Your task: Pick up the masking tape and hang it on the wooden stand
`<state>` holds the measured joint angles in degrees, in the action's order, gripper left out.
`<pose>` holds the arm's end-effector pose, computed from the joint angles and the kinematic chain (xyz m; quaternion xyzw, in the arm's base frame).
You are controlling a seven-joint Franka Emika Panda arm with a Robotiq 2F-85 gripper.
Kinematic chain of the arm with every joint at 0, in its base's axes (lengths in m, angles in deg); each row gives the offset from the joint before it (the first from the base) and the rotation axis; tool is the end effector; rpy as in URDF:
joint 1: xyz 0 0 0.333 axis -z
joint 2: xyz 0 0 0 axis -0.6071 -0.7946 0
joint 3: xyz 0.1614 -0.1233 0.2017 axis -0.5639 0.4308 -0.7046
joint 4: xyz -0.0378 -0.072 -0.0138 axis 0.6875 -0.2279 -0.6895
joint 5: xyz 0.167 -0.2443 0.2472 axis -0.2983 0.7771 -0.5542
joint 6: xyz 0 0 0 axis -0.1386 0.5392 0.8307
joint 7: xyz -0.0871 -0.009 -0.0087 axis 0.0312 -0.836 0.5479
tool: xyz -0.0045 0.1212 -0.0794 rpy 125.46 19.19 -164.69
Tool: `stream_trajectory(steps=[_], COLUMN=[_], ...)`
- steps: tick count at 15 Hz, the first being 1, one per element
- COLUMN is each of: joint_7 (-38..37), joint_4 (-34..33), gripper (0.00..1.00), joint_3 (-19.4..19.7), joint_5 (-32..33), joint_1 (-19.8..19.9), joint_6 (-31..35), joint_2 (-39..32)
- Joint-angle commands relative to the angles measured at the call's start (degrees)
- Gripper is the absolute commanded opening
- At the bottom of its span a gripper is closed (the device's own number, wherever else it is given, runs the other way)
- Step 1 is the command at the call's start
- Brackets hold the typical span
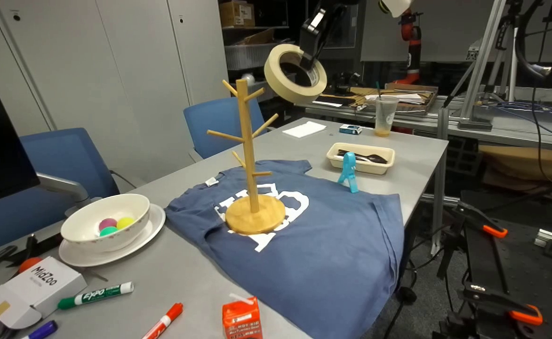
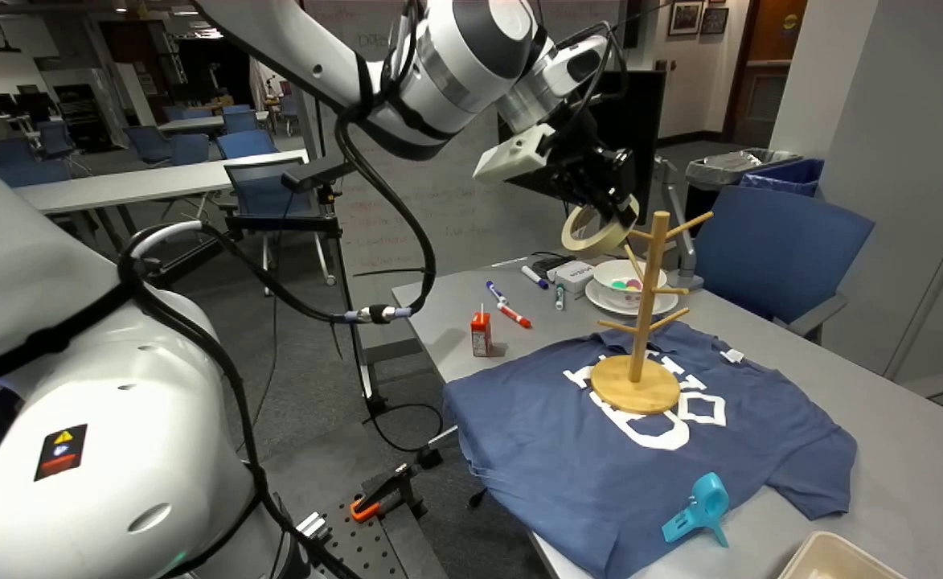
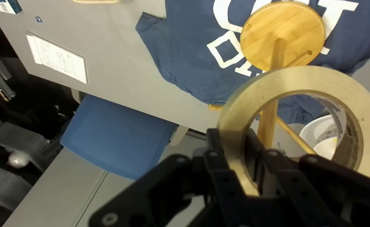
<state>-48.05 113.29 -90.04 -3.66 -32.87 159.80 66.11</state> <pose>0.4821 0.0704 0.4225 0.9465 0.0123 0.2705 0.1755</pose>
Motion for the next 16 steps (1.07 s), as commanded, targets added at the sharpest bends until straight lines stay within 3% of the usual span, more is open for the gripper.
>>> stream_trajectory(steps=[1,8,16], joint_7=[-3.18,-6.13,-7.05], joint_4=[-0.91,-3.77,-8.33], gripper=[0.06,0.06,0.06], joint_3=[-0.86,-1.11,1.22], joint_5=[2.96,5.54,7.53], joint_1=[1.34,0.89,-0.21], joint_6=[3.22,6.24,6.73], joint_2=[-1.34,-5.62,-13.69])
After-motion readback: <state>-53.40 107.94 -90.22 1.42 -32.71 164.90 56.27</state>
